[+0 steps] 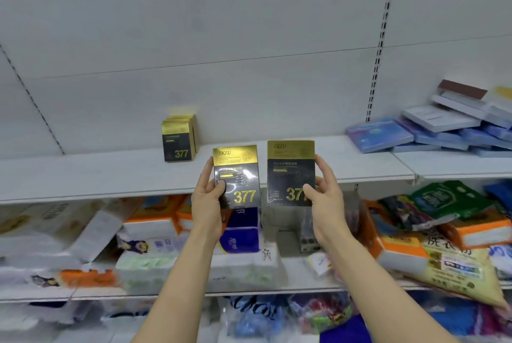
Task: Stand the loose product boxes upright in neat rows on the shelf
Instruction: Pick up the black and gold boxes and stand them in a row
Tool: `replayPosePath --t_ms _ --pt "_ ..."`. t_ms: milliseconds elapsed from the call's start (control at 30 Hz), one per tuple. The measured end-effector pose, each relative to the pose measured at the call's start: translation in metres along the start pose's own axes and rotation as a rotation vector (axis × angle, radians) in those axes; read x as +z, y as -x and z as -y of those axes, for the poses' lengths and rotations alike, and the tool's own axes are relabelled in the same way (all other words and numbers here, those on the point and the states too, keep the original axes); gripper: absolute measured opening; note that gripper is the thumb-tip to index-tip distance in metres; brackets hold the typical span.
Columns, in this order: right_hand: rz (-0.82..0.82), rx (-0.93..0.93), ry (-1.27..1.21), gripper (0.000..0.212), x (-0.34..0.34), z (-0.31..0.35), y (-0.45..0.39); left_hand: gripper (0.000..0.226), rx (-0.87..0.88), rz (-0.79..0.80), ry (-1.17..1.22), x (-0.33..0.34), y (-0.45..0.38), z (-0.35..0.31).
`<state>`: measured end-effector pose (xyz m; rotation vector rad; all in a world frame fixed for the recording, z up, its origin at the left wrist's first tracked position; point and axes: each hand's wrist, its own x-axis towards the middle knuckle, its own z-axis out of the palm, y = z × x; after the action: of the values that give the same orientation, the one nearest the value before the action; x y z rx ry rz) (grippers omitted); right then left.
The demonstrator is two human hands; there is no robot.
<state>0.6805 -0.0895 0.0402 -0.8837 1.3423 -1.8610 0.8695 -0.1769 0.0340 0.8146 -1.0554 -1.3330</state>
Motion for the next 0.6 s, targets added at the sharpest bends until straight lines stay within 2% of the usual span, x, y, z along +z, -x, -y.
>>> replayPosePath --t_ms 367,600 --pt "0.138 -0.014 0.022 0.056 0.066 -0.018 -0.034 0.046 0.061 -0.191 -0.087 -0.068 -0.052 -0.015" --pt "0.134 0.035 0.06 0.045 0.108 -0.035 -0.052 0.045 0.034 -0.247 -0.105 -0.116 -0.105 -0.03"
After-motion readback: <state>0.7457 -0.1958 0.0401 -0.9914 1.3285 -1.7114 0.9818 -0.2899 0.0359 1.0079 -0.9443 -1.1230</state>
